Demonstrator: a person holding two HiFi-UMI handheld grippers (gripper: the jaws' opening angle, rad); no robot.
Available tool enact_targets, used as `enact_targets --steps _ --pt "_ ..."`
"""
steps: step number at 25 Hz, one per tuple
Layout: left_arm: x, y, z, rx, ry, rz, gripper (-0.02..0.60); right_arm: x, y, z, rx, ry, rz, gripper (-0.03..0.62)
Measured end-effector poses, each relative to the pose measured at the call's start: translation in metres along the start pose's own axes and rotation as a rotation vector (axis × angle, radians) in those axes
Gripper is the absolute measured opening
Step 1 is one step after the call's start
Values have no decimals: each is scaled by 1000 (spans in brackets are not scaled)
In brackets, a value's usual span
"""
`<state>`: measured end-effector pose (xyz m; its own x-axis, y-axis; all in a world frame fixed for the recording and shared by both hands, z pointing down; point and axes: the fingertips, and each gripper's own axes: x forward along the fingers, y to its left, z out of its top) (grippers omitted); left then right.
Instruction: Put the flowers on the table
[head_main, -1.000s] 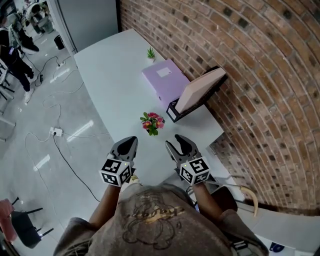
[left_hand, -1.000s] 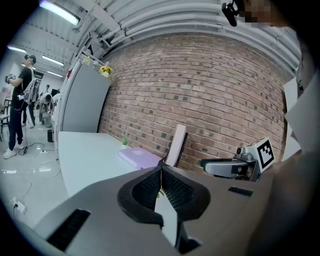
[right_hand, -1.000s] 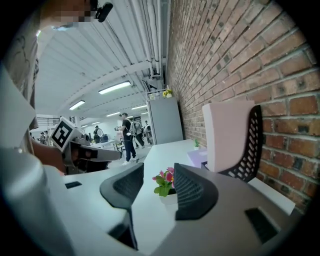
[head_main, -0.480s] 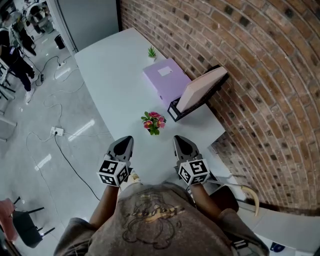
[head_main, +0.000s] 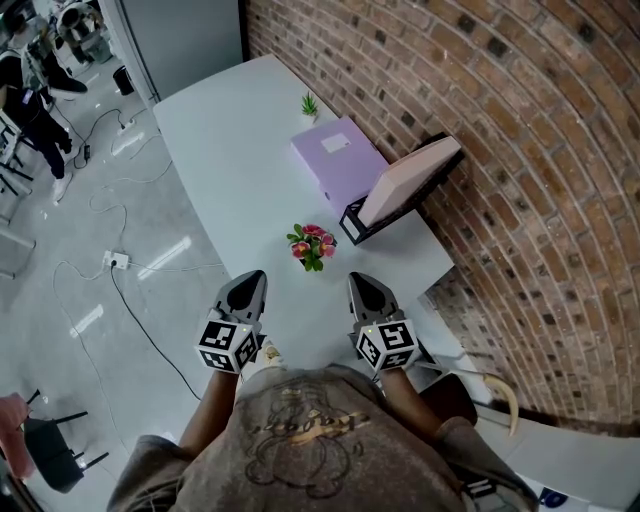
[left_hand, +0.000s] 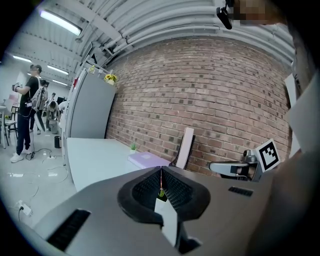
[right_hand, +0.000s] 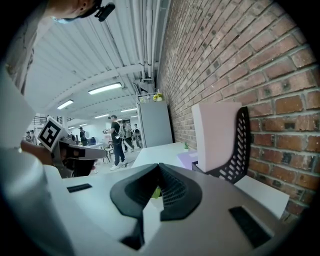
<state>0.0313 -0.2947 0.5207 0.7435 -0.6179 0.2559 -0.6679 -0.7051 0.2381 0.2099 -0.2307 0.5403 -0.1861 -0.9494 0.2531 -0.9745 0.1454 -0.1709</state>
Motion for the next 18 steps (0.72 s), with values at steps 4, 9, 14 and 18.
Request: enact_targets --steps 4,9,14,18 --pt "-3 7 -1 5 0 12 23 0 0 0 1 -2 2 2" --pt "-4 11 -1 1 -2 20 23 1 -3 -1 5 -1 -8 2" --pt "-2 13 -3 0 -2 20 23 2 -4 -3 11 7 -13 3" --pt "-1 17 -7 3 0 27 23 2 -6 -6 21 12 -16 3"
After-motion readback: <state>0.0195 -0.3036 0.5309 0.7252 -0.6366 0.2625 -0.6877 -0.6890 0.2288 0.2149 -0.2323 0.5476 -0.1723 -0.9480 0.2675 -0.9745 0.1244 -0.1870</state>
